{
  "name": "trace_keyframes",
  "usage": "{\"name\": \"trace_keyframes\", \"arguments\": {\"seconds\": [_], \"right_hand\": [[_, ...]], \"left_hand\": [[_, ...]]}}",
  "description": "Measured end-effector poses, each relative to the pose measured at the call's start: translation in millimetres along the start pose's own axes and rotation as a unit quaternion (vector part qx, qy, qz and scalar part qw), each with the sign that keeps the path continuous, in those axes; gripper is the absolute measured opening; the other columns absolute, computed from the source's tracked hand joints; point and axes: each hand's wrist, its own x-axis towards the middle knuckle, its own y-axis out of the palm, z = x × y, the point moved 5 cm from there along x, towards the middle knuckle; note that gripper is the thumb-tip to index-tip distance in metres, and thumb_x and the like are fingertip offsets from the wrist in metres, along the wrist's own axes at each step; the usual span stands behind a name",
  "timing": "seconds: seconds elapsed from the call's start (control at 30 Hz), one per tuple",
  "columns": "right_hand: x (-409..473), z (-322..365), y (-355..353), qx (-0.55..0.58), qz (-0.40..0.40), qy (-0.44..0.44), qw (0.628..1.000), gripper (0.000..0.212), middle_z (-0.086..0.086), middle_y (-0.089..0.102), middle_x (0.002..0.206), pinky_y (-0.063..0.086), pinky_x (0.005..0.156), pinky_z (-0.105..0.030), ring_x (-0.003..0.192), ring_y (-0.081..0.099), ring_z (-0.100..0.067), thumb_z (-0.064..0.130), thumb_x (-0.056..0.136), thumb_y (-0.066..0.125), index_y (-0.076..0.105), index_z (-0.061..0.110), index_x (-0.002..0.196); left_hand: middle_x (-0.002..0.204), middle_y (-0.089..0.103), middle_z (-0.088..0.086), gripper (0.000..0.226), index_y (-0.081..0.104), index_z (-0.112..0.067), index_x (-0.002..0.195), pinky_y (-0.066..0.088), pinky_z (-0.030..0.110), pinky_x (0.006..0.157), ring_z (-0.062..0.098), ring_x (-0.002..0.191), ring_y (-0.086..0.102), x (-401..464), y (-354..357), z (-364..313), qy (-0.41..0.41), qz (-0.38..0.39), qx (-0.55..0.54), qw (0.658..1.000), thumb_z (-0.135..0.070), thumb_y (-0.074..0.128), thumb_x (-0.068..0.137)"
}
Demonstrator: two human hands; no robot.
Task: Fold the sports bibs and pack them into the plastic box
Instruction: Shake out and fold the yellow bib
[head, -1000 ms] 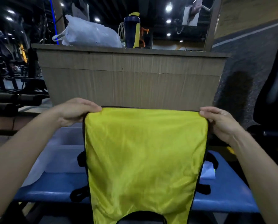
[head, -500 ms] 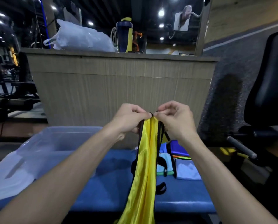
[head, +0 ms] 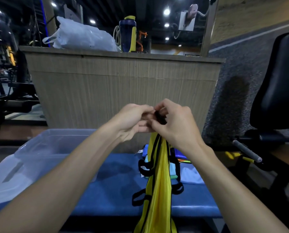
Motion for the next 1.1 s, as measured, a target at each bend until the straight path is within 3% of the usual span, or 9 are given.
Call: {"name": "trace_keyframes", "arguments": {"seconds": [0.13,0.2,0.33,0.43,0.53,0.67,0.8,0.93,1.1], "right_hand": [[6,-18,-13,0.056,-0.011,-0.007,0.998,0.016,0.01,0.072,0.08,0.053,0.076,-0.019,0.08,0.067,-0.003,0.014,0.08,0.081,0.072,0.017,0.092],[9,-30,-14,0.126,0.045,0.003,0.991,0.019,0.005,0.074,0.085,0.055,0.079,-0.02,0.082,0.07,-0.005,0.01,0.081,0.082,0.072,0.015,0.096],[8,-43,-16,0.289,0.175,0.041,0.94,0.029,-0.006,0.066,0.087,0.05,0.075,-0.016,0.079,0.061,-0.009,-0.016,0.087,0.066,0.07,0.006,0.106],[14,-49,-28,0.273,0.23,0.032,0.934,0.039,-0.006,0.064,0.085,0.047,0.074,-0.014,0.078,0.058,-0.007,-0.025,0.085,0.053,0.069,0.001,0.11],[21,-51,-36,0.217,0.256,0.016,0.942,0.042,-0.002,0.066,0.083,0.047,0.073,-0.014,0.078,0.059,-0.006,-0.024,0.085,0.052,0.071,0.005,0.109],[26,-55,-36,0.187,0.262,0.011,0.947,0.041,-0.006,0.071,0.084,0.051,0.074,-0.018,0.077,0.063,-0.01,-0.021,0.085,0.054,0.072,0.009,0.107],[26,-58,-34,0.153,0.238,0.006,0.959,0.038,-0.017,0.072,0.088,0.051,0.075,-0.022,0.078,0.063,-0.013,-0.016,0.084,0.056,0.072,0.011,0.106],[23,-73,-37,0.142,0.188,0.014,0.972,0.03,-0.019,0.07,0.089,0.05,0.074,-0.022,0.076,0.063,-0.013,0.002,0.081,0.059,0.073,0.015,0.104],[7,-106,-38,0.175,0.168,0.076,0.967,0.033,-0.01,0.069,0.086,0.048,0.072,-0.016,0.08,0.062,-0.013,-0.016,0.088,0.056,0.072,0.008,0.105]], "left_hand": [[0.118,0.072,0.021,0.037,0.063,0.003,0.124,0.058,0.045,0.096,0.032,0.111,0.07,-12,-5,0,-0.012,0.085,-0.049,0.995,-0.02,0.041,0.107],[0.116,0.074,0.015,0.036,0.064,-0.004,0.128,0.056,0.041,0.098,0.028,0.11,0.071,-17,-13,4,0.021,0.098,0.056,0.993,-0.022,0.039,0.108],[0.095,0.076,0.008,0.019,0.071,-0.004,0.111,0.054,0.033,0.08,0.016,0.086,0.07,-11,-39,15,0.146,0.006,0.162,0.976,-0.001,0.057,0.1],[0.105,0.074,0.002,0.028,0.073,-0.013,0.11,0.052,0.027,0.092,0.011,0.101,0.067,-13,-45,26,0.197,0.024,0.239,0.951,0.006,0.067,0.091],[0.119,0.07,0.002,0.029,0.068,-0.017,0.119,0.052,0.031,0.099,0.015,0.116,0.065,-22,-31,43,0.184,0.111,0.251,0.944,-0.008,0.072,0.092],[0.115,0.07,0.01,0.029,0.064,-0.008,0.121,0.053,0.035,0.099,0.023,0.109,0.067,-31,-5,66,0.185,0.17,0.233,0.939,-0.012,0.073,0.093],[0.103,0.071,0.011,0.025,0.065,-0.003,0.106,0.052,0.047,0.097,0.028,0.1,0.067,-30,6,86,0.192,0.162,0.273,0.929,-0.025,0.071,0.096],[0.083,0.06,0.007,0.053,0.061,-0.008,0.082,0.049,0.044,0.084,0.017,0.09,0.057,-26,1,101,0.236,0.119,0.419,0.869,-0.06,0.055,0.095],[0.081,0.06,-0.01,0.036,0.059,-0.033,0.082,0.028,0.034,0.086,0.011,0.096,0.043,-22,-28,50,0.327,0.012,0.516,0.792,-0.059,0.04,0.098]]}}
